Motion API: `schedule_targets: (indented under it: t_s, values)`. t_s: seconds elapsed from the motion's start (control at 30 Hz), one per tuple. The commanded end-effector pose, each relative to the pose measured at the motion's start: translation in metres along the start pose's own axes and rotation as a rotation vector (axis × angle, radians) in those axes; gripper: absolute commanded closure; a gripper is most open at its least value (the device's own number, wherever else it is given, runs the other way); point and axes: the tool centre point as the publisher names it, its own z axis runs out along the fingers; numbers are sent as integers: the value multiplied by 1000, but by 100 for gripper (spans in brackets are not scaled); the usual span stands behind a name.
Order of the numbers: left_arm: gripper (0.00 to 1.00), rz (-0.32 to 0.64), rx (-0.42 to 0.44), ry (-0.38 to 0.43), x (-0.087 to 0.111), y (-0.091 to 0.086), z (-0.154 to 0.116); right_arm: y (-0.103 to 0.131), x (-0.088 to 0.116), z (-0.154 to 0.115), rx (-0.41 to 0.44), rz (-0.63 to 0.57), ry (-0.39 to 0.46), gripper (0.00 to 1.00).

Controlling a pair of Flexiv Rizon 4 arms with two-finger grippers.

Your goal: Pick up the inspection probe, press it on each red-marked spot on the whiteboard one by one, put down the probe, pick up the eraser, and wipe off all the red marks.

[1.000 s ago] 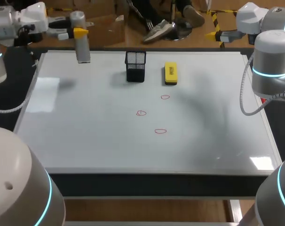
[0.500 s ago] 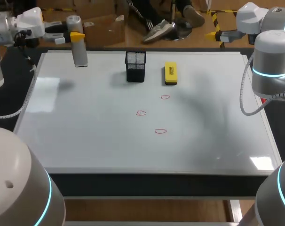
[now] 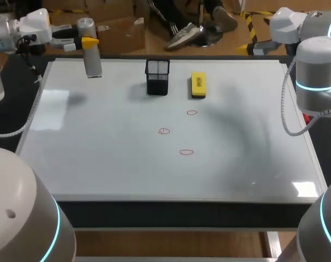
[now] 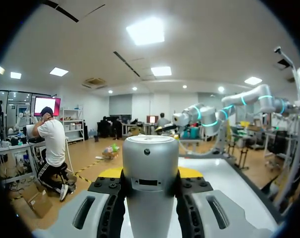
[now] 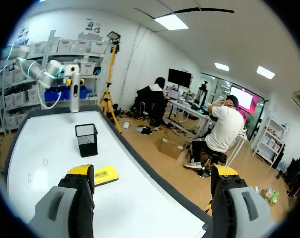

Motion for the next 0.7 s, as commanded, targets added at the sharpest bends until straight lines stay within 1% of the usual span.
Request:
schedule_targets:
  t_s: [0.03, 0.1, 0.13, 0.23, 0.3, 0.4, 0.53, 0.63, 0.7]
  values:
    - [100, 1, 0, -2, 1, -1, 0, 2, 0, 9, 317, -123, 263, 0]
    - [100, 1, 0, -2, 1, -1, 0, 0, 6, 15, 421, -188, 338, 0]
    - [100, 1, 0, -2, 1, -1, 0, -1, 9, 18, 457, -218, 371, 0]
    - [100, 1, 0, -2, 1, -1, 0, -6, 18, 28, 533, -290, 463, 0]
    - [100, 1, 0, -2, 1, -1, 0, -9, 24, 35, 598, -359, 525, 0]
    - [100, 1, 0, -2, 1, -1, 0, -11, 31, 44, 657, -440, 578, 0]
    - [100, 1, 0, -2, 1, -1, 0, -11, 39, 51, 709, -524, 639, 0]
    - [100, 1, 0, -2, 1, -1, 0, -11, 43, 53, 750, -588, 669, 0]
    - [100, 1, 0, -2, 1, -1, 0, -12, 46, 54, 759, -606, 682, 0]
